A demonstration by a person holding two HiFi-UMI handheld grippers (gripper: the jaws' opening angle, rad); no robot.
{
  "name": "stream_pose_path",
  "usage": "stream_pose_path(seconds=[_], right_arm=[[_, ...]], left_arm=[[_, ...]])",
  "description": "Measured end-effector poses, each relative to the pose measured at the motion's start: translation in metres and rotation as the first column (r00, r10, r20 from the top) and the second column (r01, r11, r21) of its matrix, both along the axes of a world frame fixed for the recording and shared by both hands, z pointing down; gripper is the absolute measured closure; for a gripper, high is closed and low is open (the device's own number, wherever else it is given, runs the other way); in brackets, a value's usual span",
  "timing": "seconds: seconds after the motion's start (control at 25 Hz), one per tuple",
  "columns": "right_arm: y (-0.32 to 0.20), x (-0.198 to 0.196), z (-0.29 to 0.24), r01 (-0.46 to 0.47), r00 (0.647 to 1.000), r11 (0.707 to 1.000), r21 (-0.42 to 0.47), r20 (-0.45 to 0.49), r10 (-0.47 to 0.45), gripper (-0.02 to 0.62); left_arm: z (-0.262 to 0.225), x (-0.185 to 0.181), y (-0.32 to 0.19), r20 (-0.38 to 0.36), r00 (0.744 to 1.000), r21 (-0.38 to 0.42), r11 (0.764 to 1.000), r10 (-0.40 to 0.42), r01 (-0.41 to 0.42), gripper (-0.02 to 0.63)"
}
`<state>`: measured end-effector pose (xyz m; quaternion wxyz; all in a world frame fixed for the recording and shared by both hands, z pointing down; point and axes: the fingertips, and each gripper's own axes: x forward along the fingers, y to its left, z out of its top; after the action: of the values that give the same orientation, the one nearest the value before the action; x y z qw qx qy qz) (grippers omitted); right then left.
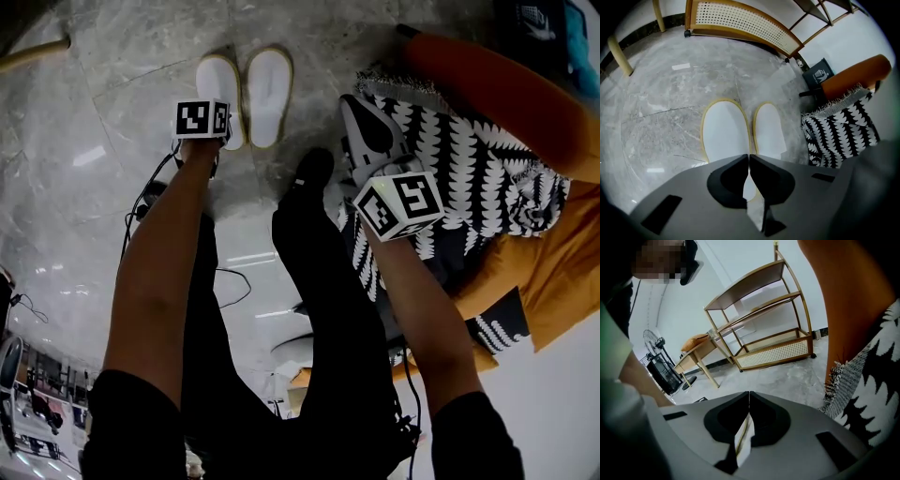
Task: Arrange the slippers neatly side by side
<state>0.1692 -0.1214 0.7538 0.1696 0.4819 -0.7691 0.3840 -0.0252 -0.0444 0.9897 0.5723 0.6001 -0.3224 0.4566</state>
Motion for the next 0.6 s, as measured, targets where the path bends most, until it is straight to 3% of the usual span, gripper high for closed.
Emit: stream_pose_path(seconds=[0.36,0.52,0.6], right_arm=[[-0.004,-0.003,0.000,0.007,1.000,1.000,0.004,0.002,-0.007,0.563],[-0.006,-0.003,-0.001,0.007,1.000,1.000,0.003,-0.003,-0.007,0.563],[-0.007,-0.006,-0.004,0.011,1.000,1.000,0.008,-0.003,-0.011,0.563]], left_arm=[[0.001,0.013,0.007,-0.040,0.998,0.012,0.999,-0.046,0.046,0.568],[-0.003,0.012,0.004,-0.055,0.994,0.024,0.995,-0.099,0.101,0.431],[-0.012,0.008,-0.001,-0.065,0.989,0.045,0.990,-0.132,0.135,0.431]])
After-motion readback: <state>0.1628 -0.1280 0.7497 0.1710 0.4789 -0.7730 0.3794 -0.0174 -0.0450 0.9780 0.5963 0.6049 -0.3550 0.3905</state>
